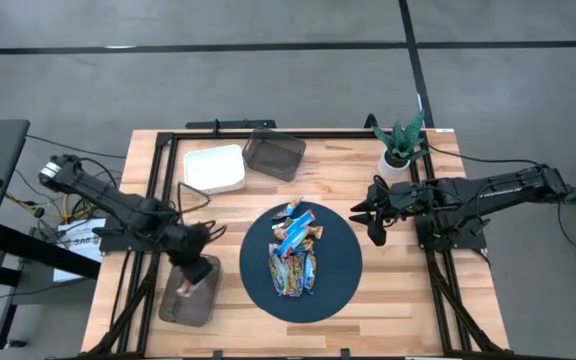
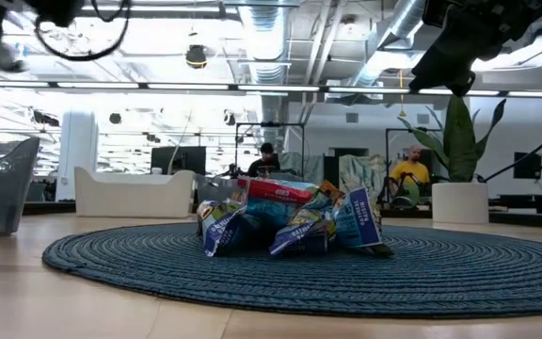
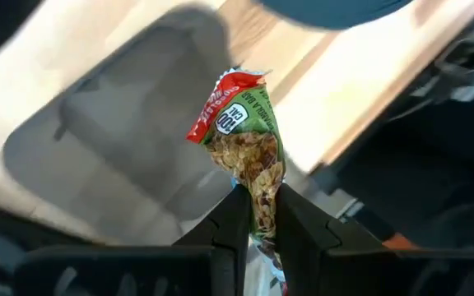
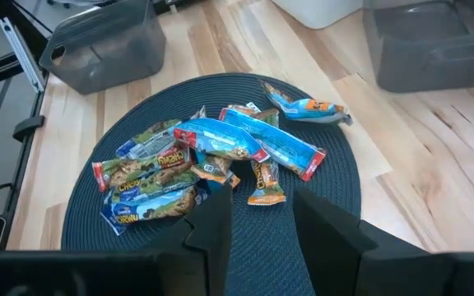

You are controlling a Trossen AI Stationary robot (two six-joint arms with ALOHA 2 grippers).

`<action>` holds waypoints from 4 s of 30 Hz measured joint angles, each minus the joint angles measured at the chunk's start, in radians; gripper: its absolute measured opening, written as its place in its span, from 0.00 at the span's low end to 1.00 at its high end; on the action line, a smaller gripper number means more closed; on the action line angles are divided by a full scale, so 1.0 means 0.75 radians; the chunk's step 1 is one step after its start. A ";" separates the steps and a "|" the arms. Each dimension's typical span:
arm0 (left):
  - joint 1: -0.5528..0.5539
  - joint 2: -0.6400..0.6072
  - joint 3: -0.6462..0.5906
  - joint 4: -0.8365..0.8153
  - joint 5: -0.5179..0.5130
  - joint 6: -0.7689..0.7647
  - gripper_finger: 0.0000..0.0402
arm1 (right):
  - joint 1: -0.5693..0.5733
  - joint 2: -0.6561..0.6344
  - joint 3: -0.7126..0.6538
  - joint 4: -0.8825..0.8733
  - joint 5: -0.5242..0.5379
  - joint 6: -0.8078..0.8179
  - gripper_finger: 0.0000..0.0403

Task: Pick and place Granola Bars by type
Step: Put the red granola bar into the bottom black bin

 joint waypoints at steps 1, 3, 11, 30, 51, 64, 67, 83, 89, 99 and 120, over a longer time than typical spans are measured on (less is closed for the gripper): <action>-0.025 0.003 0.000 -0.013 -0.022 -0.015 0.11 | 0.000 0.000 0.000 0.000 0.000 0.000 0.30; -0.058 0.020 0.000 -0.017 -0.061 -0.049 0.11 | 0.000 0.000 0.000 -0.002 0.000 0.001 0.30; -0.108 0.023 -0.001 -0.020 -0.078 -0.147 0.15 | 0.000 0.000 0.000 -0.005 0.000 0.002 0.30; 0.129 0.047 0.001 0.427 -0.483 0.048 0.46 | 0.002 0.000 0.000 -0.004 -0.003 0.003 0.30; 0.510 0.940 0.212 1.080 -0.020 0.629 0.49 | 0.002 0.000 -0.001 -0.031 0.001 0.003 0.30; 0.510 1.115 0.600 0.526 -0.377 0.876 0.52 | 0.002 0.000 -0.001 -0.026 0.000 0.003 0.30; 0.511 1.115 0.601 0.527 -0.420 0.870 0.52 | 0.002 0.000 -0.001 -0.024 0.000 0.003 0.30; 0.525 1.189 0.601 0.556 -0.398 0.861 0.52 | 0.001 0.000 -0.001 -0.025 0.002 0.002 0.30; 0.522 1.223 0.602 0.517 -0.436 0.811 0.52 | 0.001 0.000 -0.001 -0.022 0.003 0.002 0.30; 0.524 1.207 0.660 0.502 -0.465 0.837 0.34 | 0.001 0.000 -0.001 -0.024 0.003 0.002 0.30; 0.449 0.910 0.695 -0.059 -0.346 0.960 0.15 | 0.001 0.000 -0.001 -0.033 0.001 0.001 0.30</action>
